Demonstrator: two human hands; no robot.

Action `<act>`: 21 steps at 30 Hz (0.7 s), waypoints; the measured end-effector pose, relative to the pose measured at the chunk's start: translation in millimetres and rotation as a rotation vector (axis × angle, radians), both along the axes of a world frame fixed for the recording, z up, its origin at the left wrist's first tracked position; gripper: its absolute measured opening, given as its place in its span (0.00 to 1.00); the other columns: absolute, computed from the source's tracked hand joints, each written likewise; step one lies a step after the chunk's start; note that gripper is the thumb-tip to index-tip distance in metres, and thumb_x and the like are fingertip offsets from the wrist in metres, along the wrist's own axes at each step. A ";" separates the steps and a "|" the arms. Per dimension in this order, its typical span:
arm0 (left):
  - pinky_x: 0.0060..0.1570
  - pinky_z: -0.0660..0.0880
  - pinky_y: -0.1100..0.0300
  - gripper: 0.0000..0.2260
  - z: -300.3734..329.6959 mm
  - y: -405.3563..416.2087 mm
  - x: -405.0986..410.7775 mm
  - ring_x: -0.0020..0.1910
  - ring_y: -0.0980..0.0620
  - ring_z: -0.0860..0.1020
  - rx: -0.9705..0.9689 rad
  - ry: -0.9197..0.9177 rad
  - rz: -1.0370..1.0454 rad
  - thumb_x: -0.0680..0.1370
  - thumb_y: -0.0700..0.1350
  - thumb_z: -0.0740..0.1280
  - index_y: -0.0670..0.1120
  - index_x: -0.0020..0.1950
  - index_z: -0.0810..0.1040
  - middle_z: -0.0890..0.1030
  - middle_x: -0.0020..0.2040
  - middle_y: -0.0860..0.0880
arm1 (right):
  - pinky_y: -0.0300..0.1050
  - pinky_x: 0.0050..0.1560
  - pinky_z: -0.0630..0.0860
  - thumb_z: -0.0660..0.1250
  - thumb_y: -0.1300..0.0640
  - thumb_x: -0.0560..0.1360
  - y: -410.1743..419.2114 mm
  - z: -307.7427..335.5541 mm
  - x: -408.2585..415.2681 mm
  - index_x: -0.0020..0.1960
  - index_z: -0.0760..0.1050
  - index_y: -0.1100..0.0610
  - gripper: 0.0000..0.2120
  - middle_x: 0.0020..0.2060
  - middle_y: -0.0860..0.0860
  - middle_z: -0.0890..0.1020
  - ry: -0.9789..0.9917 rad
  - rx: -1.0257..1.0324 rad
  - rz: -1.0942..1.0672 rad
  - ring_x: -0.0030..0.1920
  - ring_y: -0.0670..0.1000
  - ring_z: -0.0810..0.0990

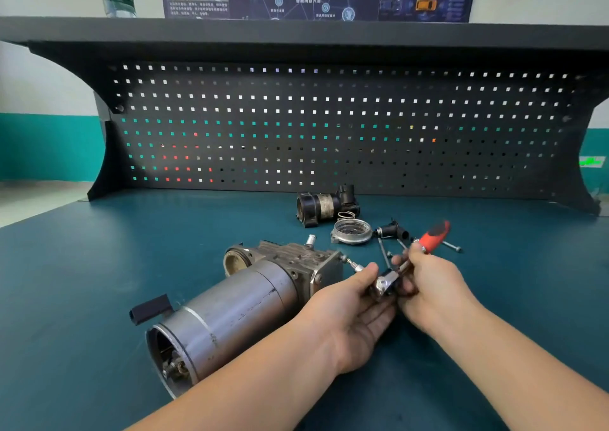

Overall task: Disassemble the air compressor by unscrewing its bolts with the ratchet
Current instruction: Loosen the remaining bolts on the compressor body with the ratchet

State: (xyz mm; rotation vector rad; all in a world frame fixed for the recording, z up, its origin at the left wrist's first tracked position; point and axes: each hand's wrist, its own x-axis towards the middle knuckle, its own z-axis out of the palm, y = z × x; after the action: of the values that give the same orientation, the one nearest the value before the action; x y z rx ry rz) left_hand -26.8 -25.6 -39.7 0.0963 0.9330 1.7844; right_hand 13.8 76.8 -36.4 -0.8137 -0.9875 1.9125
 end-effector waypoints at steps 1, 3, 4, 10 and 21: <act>0.50 0.75 0.57 0.06 -0.1 0.0 -0.2 0.43 0.48 0.80 0.000 0.005 0.001 0.76 0.42 0.68 0.38 0.46 0.79 0.83 0.39 0.42 | 0.33 0.19 0.61 0.55 0.53 0.83 -0.1 -0.2 -0.2 0.40 0.68 0.56 0.13 0.30 0.50 0.73 0.003 0.096 -0.019 0.16 0.43 0.62; 0.53 0.74 0.57 0.08 -0.4 0.3 0.4 0.45 0.48 0.79 0.001 0.021 -0.006 0.75 0.44 0.69 0.39 0.47 0.80 0.82 0.42 0.42 | 0.38 0.25 0.66 0.55 0.53 0.82 -5.7 3.3 3.1 0.42 0.68 0.53 0.11 0.29 0.47 0.75 -0.013 0.499 -0.102 0.23 0.44 0.68; 0.53 0.74 0.57 0.09 -0.6 0.6 0.6 0.45 0.48 0.79 0.004 0.031 -0.017 0.75 0.45 0.70 0.39 0.47 0.80 0.82 0.43 0.43 | 0.37 0.28 0.67 0.55 0.53 0.82 -9.4 5.2 6.3 0.42 0.67 0.51 0.10 0.29 0.46 0.75 -0.034 0.762 -0.138 0.27 0.44 0.69; 0.46 0.78 0.61 0.08 2.2 -3.1 -0.7 0.39 0.53 0.82 0.024 0.086 -0.092 0.75 0.45 0.68 0.41 0.44 0.81 0.84 0.40 0.45 | 0.37 0.35 0.67 0.57 0.52 0.77 -22.8 12.7 20.8 0.52 0.68 0.49 0.05 0.34 0.42 0.75 -0.185 1.991 -0.079 0.36 0.45 0.72; 0.37 0.80 0.59 0.13 5.8 -5.5 6.3 0.37 0.49 0.82 -0.018 0.299 -0.037 0.79 0.47 0.64 0.37 0.47 0.78 0.81 0.43 0.41 | 0.38 0.30 0.66 0.54 0.54 0.83 17.0 19.0 16.9 0.39 0.67 0.55 0.14 0.28 0.50 0.74 0.066 0.035 0.005 0.13 0.44 0.62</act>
State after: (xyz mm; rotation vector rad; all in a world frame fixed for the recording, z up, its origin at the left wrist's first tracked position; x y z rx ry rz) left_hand -20.5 -31.2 -33.8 0.3755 1.1508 1.7558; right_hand 30.7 93.8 -17.5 -0.7235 -0.9812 1.9091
